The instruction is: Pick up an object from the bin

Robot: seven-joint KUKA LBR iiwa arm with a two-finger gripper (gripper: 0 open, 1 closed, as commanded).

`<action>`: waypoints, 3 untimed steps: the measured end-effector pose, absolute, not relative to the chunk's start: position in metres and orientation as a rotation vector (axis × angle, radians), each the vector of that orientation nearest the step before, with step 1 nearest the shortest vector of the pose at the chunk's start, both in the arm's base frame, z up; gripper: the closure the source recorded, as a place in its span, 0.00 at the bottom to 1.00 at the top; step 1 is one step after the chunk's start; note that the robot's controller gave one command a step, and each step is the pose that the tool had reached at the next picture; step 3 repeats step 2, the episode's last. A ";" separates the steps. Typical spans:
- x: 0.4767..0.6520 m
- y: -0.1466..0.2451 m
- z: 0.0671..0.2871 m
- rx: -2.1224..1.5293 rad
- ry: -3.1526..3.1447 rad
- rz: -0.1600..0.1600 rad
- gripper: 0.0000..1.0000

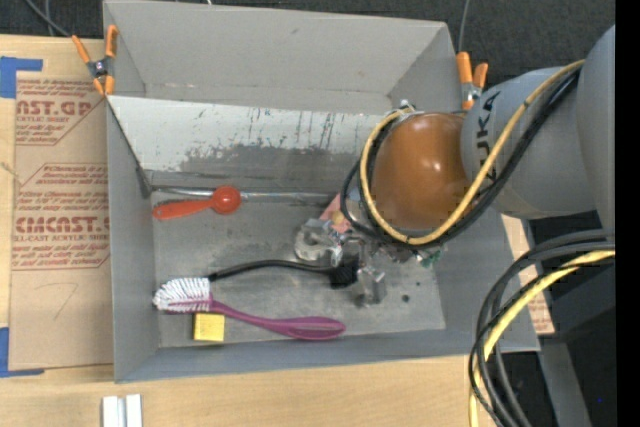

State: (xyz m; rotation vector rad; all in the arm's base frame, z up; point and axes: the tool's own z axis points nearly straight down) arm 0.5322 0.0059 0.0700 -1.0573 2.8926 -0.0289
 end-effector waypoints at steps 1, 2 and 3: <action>0.536 0.006 0.074 -1.048 2.882 -0.034 1.00; 0.536 0.006 0.074 -1.048 2.882 -0.034 1.00; 0.536 0.006 0.074 -1.048 2.882 -0.034 1.00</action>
Offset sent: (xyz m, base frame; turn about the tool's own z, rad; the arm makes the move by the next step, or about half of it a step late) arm 0.0000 0.0000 0.0000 0.0000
